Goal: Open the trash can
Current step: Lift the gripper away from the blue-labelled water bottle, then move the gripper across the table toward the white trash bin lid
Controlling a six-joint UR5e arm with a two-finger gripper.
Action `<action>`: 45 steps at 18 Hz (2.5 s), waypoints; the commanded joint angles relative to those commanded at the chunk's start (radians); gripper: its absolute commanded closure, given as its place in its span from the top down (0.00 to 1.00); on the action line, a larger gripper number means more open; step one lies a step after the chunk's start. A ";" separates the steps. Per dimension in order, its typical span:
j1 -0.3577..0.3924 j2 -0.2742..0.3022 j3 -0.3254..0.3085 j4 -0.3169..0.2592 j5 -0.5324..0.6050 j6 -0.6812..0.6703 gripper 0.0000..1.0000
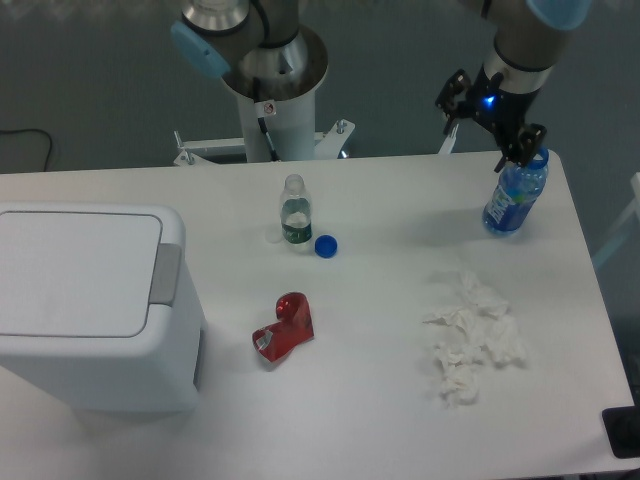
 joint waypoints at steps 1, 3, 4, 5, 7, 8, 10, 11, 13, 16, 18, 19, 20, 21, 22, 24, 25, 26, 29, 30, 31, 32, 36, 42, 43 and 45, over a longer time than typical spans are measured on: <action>0.009 0.000 -0.001 0.006 0.000 0.002 1.00; 0.012 -0.006 -0.003 0.023 0.000 -0.004 1.00; 0.011 -0.012 -0.002 0.028 0.000 -0.005 1.00; 0.011 -0.014 -0.002 0.028 -0.003 -0.005 1.00; 0.008 -0.020 0.002 0.029 0.000 -0.005 1.00; 0.009 -0.017 0.003 0.034 -0.005 -0.008 1.00; 0.006 -0.012 0.003 0.096 0.003 -0.034 1.00; 0.002 -0.011 -0.008 0.116 0.000 -0.061 1.00; -0.005 -0.005 -0.046 0.124 0.005 -0.109 1.00; -0.017 0.021 -0.104 0.178 -0.037 -0.156 1.00; -0.023 0.061 -0.104 0.170 -0.098 -0.199 1.00; -0.026 0.081 -0.107 0.170 -0.100 -0.266 1.00; -0.032 0.098 -0.107 0.172 -0.107 -0.352 1.00; -0.043 0.104 -0.106 0.170 -0.115 -0.439 1.00; -0.073 0.107 -0.104 0.170 -0.139 -0.499 1.00; -0.116 0.110 -0.107 0.166 -0.187 -0.570 1.00; -0.126 0.118 -0.109 0.158 -0.202 -0.596 1.00; -0.149 0.117 -0.110 0.160 -0.224 -0.618 1.00; -0.222 0.117 -0.097 0.160 -0.262 -0.747 1.00; -0.253 0.118 -0.091 0.160 -0.273 -0.785 1.00; -0.280 0.118 -0.086 0.160 -0.285 -0.819 0.93; -0.305 0.118 -0.077 0.160 -0.299 -0.854 0.89; -0.400 0.075 -0.032 0.166 -0.345 -0.986 0.60; -0.462 0.034 0.064 0.166 -0.422 -1.120 0.20; -0.462 0.031 0.074 0.166 -0.429 -1.130 0.16; -0.463 0.023 0.097 0.167 -0.452 -1.167 0.13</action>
